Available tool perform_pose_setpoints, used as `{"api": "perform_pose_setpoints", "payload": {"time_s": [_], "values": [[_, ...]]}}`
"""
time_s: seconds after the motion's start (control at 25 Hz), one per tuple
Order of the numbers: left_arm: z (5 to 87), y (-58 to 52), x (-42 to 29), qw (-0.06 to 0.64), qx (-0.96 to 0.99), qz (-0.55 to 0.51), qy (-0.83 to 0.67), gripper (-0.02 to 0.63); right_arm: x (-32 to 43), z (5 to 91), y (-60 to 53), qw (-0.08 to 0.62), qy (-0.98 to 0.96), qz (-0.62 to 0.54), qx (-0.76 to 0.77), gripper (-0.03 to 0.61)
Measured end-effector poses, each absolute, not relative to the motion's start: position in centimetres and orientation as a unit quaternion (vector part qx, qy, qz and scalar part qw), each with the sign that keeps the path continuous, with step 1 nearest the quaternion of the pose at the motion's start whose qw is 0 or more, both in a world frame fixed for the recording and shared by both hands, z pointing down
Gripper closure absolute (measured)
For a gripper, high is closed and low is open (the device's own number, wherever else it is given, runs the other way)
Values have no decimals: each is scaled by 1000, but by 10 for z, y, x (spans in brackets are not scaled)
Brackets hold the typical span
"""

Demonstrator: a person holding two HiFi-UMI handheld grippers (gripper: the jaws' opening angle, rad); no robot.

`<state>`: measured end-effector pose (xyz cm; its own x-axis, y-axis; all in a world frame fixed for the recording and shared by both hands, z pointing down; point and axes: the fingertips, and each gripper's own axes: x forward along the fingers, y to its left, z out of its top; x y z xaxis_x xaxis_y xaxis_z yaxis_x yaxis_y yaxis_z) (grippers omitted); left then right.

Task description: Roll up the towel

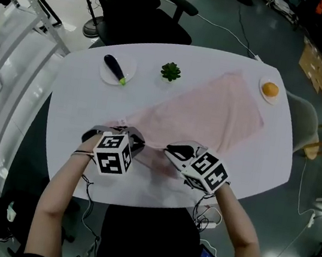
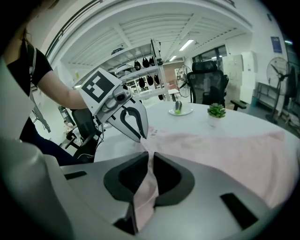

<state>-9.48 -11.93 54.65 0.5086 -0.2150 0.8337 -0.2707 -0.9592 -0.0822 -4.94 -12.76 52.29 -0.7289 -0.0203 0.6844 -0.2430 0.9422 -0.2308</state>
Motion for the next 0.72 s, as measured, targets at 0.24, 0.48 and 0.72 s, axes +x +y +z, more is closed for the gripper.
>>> {"api": "perform_pose_setpoints", "payload": {"time_s": [0.24,0.48,0.72], "values": [[557,-155,-92,37,858,485,-164,589,-45,537,-165,358,-912,180,90,531],[577,-184,-91,51,846,494,-193,589,-40,566,-194,362,-900,214,117,527],[602,-200,-94,62,824,516,-225,588,-33,599,-224,377,-874,241,187,492]]}}
